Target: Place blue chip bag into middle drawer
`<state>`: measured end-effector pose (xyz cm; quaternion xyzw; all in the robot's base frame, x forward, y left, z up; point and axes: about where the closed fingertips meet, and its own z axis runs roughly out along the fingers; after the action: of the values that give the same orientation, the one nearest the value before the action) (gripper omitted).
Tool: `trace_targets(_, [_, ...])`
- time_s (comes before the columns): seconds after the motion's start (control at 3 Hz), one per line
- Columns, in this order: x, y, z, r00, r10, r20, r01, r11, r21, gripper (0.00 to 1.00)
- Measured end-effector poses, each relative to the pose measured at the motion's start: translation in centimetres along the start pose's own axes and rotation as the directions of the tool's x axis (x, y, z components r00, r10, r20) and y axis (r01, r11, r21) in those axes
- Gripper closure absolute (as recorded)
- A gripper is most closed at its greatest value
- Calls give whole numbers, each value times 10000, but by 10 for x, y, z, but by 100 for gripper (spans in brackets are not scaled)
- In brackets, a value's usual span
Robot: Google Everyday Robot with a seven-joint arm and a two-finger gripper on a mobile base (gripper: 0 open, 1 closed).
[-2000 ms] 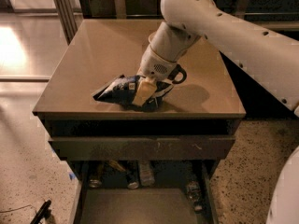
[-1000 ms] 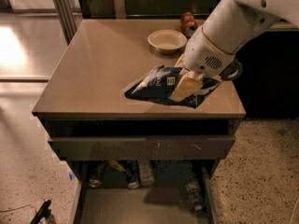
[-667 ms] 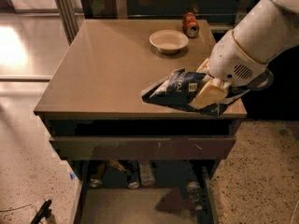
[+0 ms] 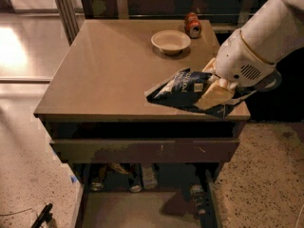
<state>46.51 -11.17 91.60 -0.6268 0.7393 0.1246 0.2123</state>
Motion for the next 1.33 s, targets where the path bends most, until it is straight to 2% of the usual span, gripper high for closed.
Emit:
trace_targets(0.33, [14,10,5,9998,-166,-69,166,9999,15,100])
trace_targets(0.67, [69,66,18,9990,-324,-300,318,9993,-191,100])
trace_targets(1.0, [71,68,21,9991,-302,-293,297,9994,-176,100])
trace_targets(1.33, [86,77,37,9995,-176,-248,173,9998,-98,100])
